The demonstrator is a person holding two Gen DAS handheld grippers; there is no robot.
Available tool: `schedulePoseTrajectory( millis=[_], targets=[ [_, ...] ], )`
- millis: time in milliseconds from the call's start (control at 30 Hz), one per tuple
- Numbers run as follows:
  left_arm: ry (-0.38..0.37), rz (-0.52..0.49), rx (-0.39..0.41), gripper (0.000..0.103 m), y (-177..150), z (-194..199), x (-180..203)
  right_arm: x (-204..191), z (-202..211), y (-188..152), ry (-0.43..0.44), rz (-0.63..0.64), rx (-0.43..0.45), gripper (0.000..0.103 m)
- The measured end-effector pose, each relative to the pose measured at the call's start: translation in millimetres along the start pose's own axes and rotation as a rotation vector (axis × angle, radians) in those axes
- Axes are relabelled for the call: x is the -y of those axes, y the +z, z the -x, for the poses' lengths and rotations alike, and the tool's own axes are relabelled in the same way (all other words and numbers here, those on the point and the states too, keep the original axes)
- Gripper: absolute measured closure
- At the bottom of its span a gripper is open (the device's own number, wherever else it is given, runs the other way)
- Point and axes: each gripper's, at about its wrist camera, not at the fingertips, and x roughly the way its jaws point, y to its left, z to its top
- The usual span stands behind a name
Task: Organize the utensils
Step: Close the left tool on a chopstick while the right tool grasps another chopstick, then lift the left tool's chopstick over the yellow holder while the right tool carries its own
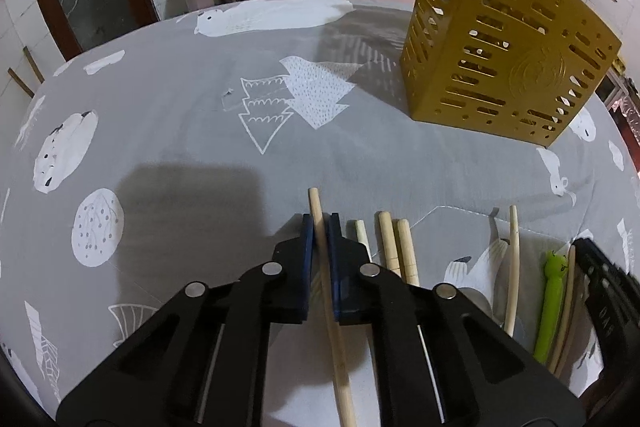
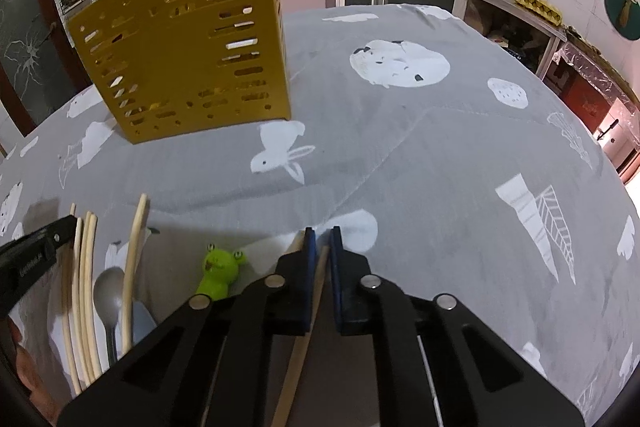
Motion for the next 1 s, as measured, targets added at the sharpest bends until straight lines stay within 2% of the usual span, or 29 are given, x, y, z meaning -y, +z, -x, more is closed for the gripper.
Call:
schedulePoseTrajectory(
  millis=[200, 367, 500, 700, 900, 1000],
  targets=[
    [-0.014, 0.017, 0.031, 0.099, -5.6, 5.6, -0.7, 5.8, -1.2, 11.7, 0.023, -0.005, 0.014, 0.096],
    [-0.028, 0.030, 0.078, 0.099, -6.0, 20.7, -2.1, 20.3, 5.8, 31.1, 0.042, -0.022, 0.067, 0.096],
    [-0.055, 0.043, 0.136, 0.099, -1.0, 40.5, -3.6, 27.0, 21.3, 48.7, 0.045, -0.006, 0.147, 0.096],
    [-0.110, 0.058, 0.269, 0.099, 10.4, 82.7, -2.4, 32.0, 53.1, 68.7, 0.064, 0.012, 0.292, 0.098],
    [-0.157, 0.071, 0.404, 0.099, 20.0, 119.7, 2.0, 27.9, 86.0, 74.2, 0.105, 0.047, 0.424, 0.098],
    [-0.148, 0.059, 0.460, 0.099, 18.9, 133.5, 7.4, 24.7, 102.3, 71.8, 0.125, 0.071, 0.492, 0.098]
  ],
)
